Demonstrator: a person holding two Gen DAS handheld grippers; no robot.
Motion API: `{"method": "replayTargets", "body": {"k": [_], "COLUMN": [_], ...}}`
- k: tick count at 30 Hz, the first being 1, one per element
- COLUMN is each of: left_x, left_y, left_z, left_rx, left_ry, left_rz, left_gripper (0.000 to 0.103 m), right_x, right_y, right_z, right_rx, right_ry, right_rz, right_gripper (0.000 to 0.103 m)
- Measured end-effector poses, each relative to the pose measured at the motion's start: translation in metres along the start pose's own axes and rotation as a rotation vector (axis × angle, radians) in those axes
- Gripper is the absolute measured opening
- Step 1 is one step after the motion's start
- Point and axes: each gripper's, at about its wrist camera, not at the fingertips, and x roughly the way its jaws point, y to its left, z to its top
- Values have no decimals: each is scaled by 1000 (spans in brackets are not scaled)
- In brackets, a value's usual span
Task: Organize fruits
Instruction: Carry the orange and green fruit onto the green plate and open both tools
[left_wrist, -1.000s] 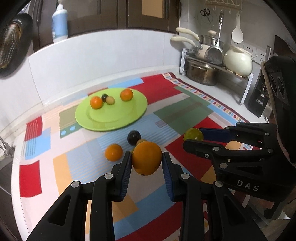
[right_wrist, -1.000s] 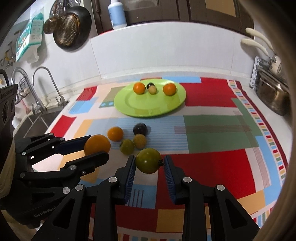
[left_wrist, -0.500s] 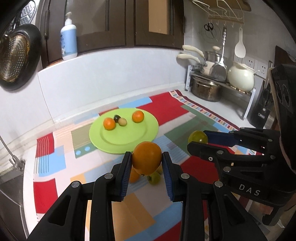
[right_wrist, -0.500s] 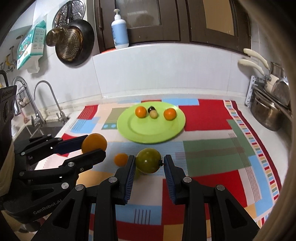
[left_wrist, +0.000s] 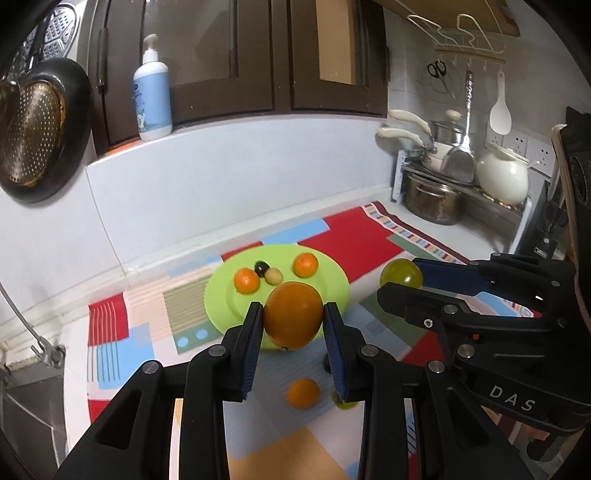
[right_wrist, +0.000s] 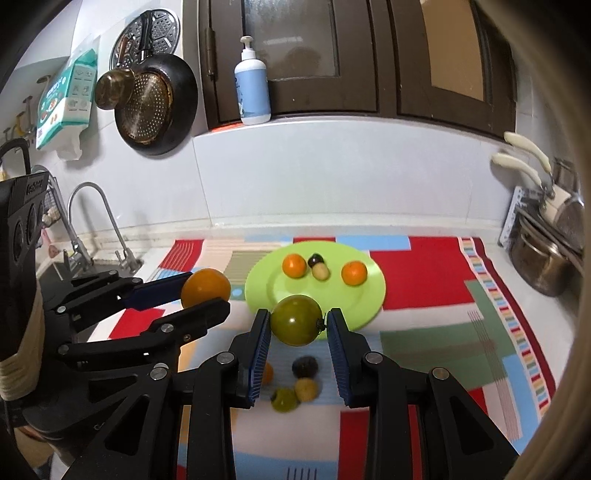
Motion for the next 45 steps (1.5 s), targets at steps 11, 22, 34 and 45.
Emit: {"method": "replayTargets", "body": {"k": [11,22,34,45], "left_x": [36,85,138,168], "left_y": [21,40,59,67], "left_z": [22,34,32,25], "left_rx": [-19,-51,-81,-82], "left_ry": [18,79,183,239], "left_rz": [42,65,64,59], "left_gripper": [33,33,33,33], "right_x": [32,83,134,176], "right_y": [-9,-30,-39,-50], "right_z": [28,44,55,50], "right_rx": [8,21,3,-1], "right_ry": [8,57,114,187], "right_rz": [6,-17,-12,1], "right_gripper": [32,32,32,32]}}
